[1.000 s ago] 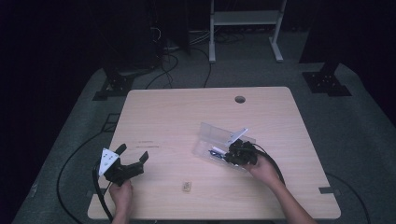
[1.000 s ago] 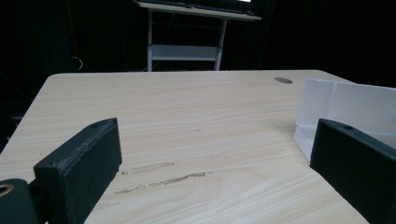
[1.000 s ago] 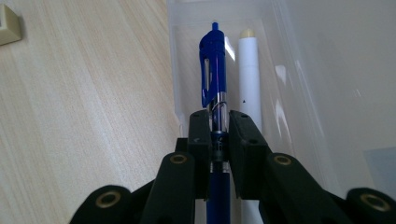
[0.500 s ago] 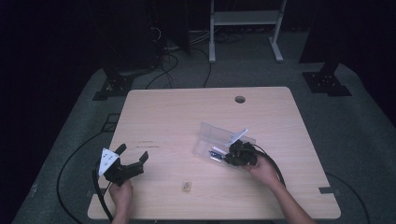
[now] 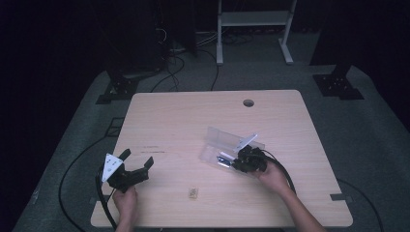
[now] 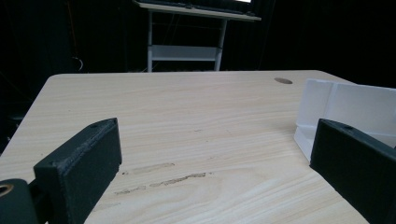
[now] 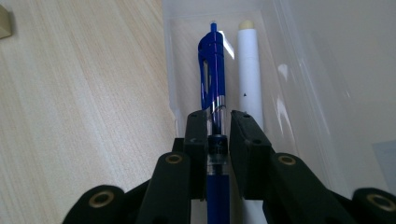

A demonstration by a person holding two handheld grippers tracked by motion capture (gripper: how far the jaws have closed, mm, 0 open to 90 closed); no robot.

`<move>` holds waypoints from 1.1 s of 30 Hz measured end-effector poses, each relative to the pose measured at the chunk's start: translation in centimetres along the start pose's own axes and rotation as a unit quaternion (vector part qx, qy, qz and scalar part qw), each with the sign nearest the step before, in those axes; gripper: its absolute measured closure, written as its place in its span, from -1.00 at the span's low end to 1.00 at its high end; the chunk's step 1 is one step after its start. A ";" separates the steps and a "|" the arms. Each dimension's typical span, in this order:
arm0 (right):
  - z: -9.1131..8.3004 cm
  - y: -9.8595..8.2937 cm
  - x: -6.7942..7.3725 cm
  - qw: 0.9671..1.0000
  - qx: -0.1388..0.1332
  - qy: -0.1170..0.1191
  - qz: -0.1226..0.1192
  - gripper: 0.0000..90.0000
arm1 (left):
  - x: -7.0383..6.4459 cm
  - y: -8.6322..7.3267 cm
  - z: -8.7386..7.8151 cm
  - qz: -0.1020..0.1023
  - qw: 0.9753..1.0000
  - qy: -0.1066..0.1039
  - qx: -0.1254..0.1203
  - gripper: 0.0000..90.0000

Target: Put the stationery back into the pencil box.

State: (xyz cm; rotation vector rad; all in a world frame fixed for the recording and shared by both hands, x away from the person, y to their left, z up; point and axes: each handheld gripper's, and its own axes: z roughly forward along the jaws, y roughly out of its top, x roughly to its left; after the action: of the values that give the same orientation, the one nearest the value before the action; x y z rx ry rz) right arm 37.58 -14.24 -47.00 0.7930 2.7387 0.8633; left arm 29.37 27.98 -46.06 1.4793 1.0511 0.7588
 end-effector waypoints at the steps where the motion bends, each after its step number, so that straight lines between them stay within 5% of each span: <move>1: 0.0 0.0 0.0 1.000 -0.001 -0.001 0.000 0.70 | 0.0 0.0 0.0 0.000 1.000 0.000 0.000 -0.98; 10: -1.4 0.3 0.2 1.000 -0.028 -0.007 -0.003 0.66 | 0.0 0.0 0.0 0.000 1.000 0.000 0.000 -0.98; 16: -2.3 1.0 1.6 0.999 -0.049 0.000 -0.016 0.57 | 0.0 0.0 0.0 0.001 1.000 0.000 0.001 -0.98; 33: -2.0 2.3 4.6 0.996 -0.055 0.034 -0.054 0.29 | 0.0 0.0 0.0 0.000 1.000 0.000 0.001 -0.98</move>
State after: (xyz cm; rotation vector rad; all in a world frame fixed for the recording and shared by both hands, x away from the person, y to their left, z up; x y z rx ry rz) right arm 34.12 -11.12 -44.03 0.6002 2.7346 1.0237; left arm 29.37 27.95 -46.05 1.4800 1.0517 0.7579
